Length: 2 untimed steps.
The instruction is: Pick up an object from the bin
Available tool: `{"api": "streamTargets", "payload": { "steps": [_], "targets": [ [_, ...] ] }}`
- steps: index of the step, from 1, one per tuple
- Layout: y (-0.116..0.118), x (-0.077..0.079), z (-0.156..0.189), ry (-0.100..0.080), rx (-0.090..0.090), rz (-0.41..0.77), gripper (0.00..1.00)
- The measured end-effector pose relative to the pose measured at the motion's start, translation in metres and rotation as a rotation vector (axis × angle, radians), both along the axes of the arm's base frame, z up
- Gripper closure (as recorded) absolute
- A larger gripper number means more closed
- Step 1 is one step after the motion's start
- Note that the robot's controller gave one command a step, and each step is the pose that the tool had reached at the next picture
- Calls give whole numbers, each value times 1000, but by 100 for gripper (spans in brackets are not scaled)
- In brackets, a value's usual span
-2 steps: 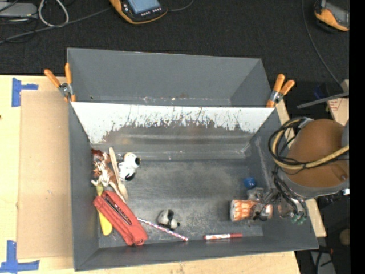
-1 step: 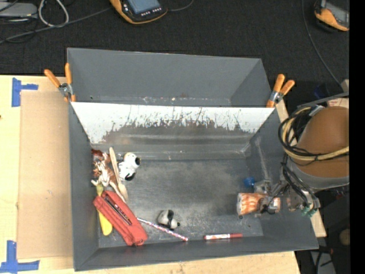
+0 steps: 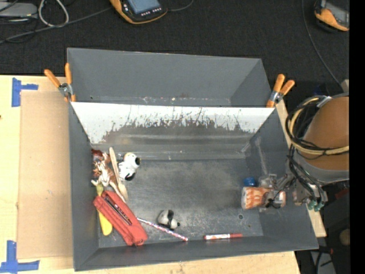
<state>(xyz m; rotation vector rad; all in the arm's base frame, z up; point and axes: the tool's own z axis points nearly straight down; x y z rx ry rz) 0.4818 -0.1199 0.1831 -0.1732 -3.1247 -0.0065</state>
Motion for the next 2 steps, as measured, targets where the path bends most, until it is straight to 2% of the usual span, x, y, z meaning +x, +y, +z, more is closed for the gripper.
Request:
{"api": "streamTargets", "payload": {
  "steps": [1,2],
  "targets": [
    [1,-1,30,9,3,0,100],
    [1,1,61,-1,0,-1,100]
  ]
}}
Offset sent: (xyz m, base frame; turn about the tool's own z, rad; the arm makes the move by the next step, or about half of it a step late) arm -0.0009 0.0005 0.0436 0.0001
